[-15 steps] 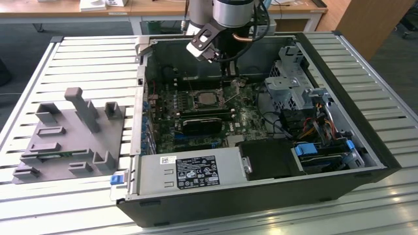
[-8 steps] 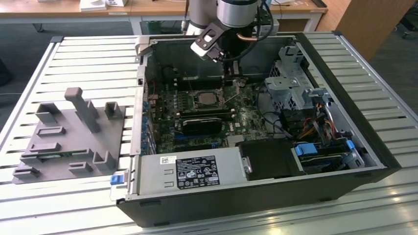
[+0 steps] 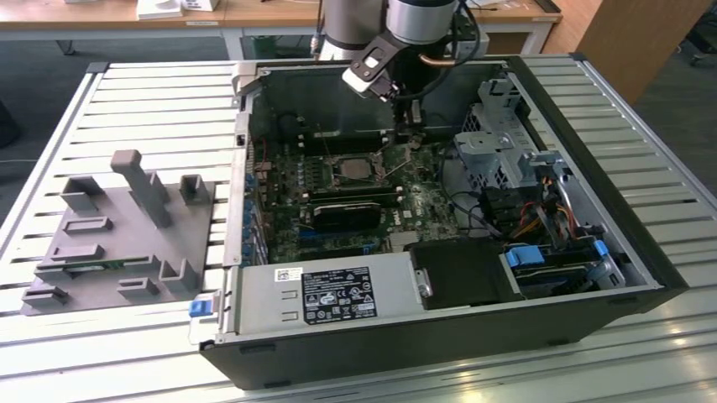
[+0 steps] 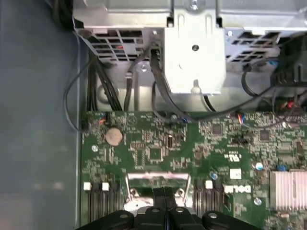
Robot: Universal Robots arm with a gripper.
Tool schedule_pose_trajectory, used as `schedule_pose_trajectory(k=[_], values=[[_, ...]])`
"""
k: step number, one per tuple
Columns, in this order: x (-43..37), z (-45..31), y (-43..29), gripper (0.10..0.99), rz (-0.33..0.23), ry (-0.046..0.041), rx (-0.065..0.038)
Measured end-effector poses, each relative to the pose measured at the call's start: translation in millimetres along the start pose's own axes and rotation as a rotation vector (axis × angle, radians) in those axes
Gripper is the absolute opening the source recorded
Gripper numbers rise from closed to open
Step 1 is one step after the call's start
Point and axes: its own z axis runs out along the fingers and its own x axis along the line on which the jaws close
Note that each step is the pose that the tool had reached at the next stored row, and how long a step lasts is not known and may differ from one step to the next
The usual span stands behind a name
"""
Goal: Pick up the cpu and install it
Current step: 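Close the cpu cover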
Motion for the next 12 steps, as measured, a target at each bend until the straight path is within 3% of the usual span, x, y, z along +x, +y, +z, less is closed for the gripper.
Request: schedule_pose_trajectory(k=[5,12], values=[[1.9,1.9,9.2,0.106,0.0,-0.0055,0.002],[2.9,4.2,23.9,0.106,0.0,-0.0056,0.005]])
